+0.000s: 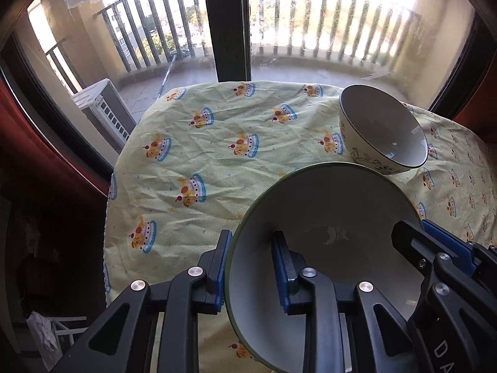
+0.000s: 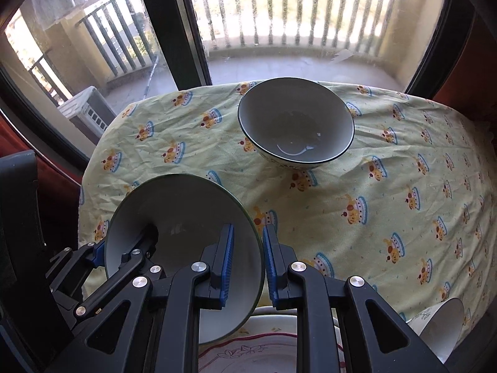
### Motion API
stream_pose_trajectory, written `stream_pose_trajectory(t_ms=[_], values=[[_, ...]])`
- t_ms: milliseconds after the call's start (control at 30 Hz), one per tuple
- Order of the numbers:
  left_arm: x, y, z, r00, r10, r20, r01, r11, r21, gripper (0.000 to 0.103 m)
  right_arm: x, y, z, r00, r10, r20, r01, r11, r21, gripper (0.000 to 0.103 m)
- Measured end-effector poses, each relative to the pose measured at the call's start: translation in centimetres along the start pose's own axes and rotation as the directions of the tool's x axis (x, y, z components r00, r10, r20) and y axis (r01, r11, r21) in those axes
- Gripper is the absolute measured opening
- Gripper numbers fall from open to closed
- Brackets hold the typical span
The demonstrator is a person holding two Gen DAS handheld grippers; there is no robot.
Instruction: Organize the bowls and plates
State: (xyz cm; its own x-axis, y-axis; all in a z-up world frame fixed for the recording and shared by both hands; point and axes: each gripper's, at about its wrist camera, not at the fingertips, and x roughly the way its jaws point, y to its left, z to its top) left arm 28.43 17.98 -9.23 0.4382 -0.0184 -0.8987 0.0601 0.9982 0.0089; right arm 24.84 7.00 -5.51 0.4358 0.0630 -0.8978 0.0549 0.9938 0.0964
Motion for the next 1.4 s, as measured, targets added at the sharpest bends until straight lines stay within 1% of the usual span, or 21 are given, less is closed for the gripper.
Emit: stream_pose_trajectory(t_ms=[267,533,867,1200,1400], values=[[-3.4,-4.5,-0.9,0.999,0.019,0.037,-0.018,1.000,-0.025,0.024,-3.3,-4.2,-1.0,0.999,0.030,0.036,-0.029,0.999,-0.032,0.023],[-6.3,-9.5,-2.4,0.997,0.037,0.061,-0.034,0.998,-0.050,0.024,-6.3,-9.4,-2.2,0.996,0.058,0.064,-0.055,0.997,-0.045,0.023],[-8.8,-15.1,-4.4,0.996,0.030,0.085,-0.024,0.997,-0.070,0.024,-9.3,-15.7,-4.0,0.993,0.075,0.093,-0.070,0.996,-0.057,0.023],[-10.9,-19.1,-6.4,0.993,0.033,0.112,-0.022,0.995,-0.101,0.024,-11.5,-20.5,-5.8,0.988,0.096,0.124,-0.087,0.993,-0.080,0.023],[-11.5,-20.8,-8.4,0.993,0.030,0.110,-0.016,0.993,-0.120,0.024,-12.3,-22.7,-7.4,0.986,0.119,0.119,-0.108,0.990,-0.090,0.023]])
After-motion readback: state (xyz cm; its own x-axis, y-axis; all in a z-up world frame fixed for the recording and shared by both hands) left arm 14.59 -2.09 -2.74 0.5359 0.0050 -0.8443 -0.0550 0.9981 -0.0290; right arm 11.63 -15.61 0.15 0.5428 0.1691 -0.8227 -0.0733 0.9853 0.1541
